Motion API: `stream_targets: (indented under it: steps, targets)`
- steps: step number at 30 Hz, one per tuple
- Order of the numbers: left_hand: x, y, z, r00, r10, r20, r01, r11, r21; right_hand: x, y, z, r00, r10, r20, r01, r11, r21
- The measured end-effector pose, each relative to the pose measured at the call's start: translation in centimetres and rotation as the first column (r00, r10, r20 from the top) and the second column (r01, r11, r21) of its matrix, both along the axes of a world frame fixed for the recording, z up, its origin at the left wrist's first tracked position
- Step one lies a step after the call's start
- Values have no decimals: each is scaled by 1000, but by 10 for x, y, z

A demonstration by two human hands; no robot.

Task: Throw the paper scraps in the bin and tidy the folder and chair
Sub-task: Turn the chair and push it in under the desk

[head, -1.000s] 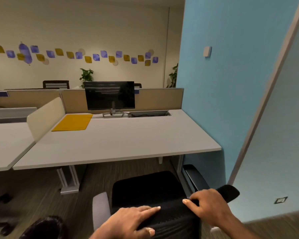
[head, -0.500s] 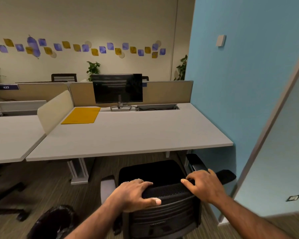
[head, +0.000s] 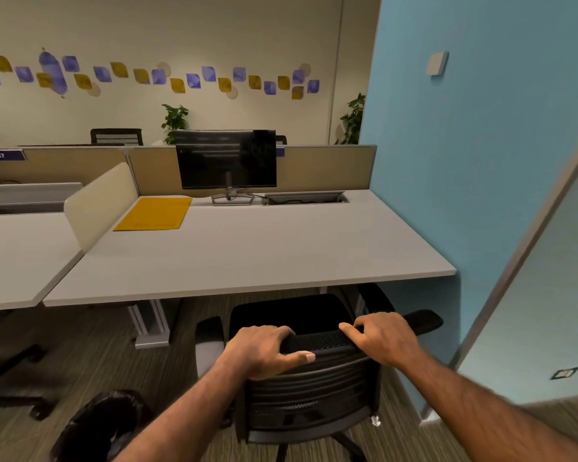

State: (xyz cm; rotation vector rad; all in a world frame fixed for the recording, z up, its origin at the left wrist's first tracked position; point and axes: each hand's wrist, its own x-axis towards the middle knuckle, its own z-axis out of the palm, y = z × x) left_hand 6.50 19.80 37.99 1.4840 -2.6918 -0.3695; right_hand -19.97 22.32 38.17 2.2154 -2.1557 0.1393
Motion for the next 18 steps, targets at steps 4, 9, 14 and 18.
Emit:
stream_targets:
  steps: [4, 9, 14, 18]
  targets:
    - [8, -18, -2, 998, 52, 21, -51, 998, -20, 12, -12, 2, 1000, -12, 3, 12, 1000, 8]
    - [20, -46, -2, 996, 87, 25, -86, 996, -19, 24, -34, 0, 1000, -18, -10, 18, 1000, 11]
    - [27, -75, -5, 997, 75, 17, -74, 996, -41, 32, -59, -2, 1000, -18, -5, 18, 1000, -7]
    - [34, -103, -5, 997, 77, 3, -77, 996, -34, 35, -84, -4, 1000, 1, 18, 0, 999, -36]
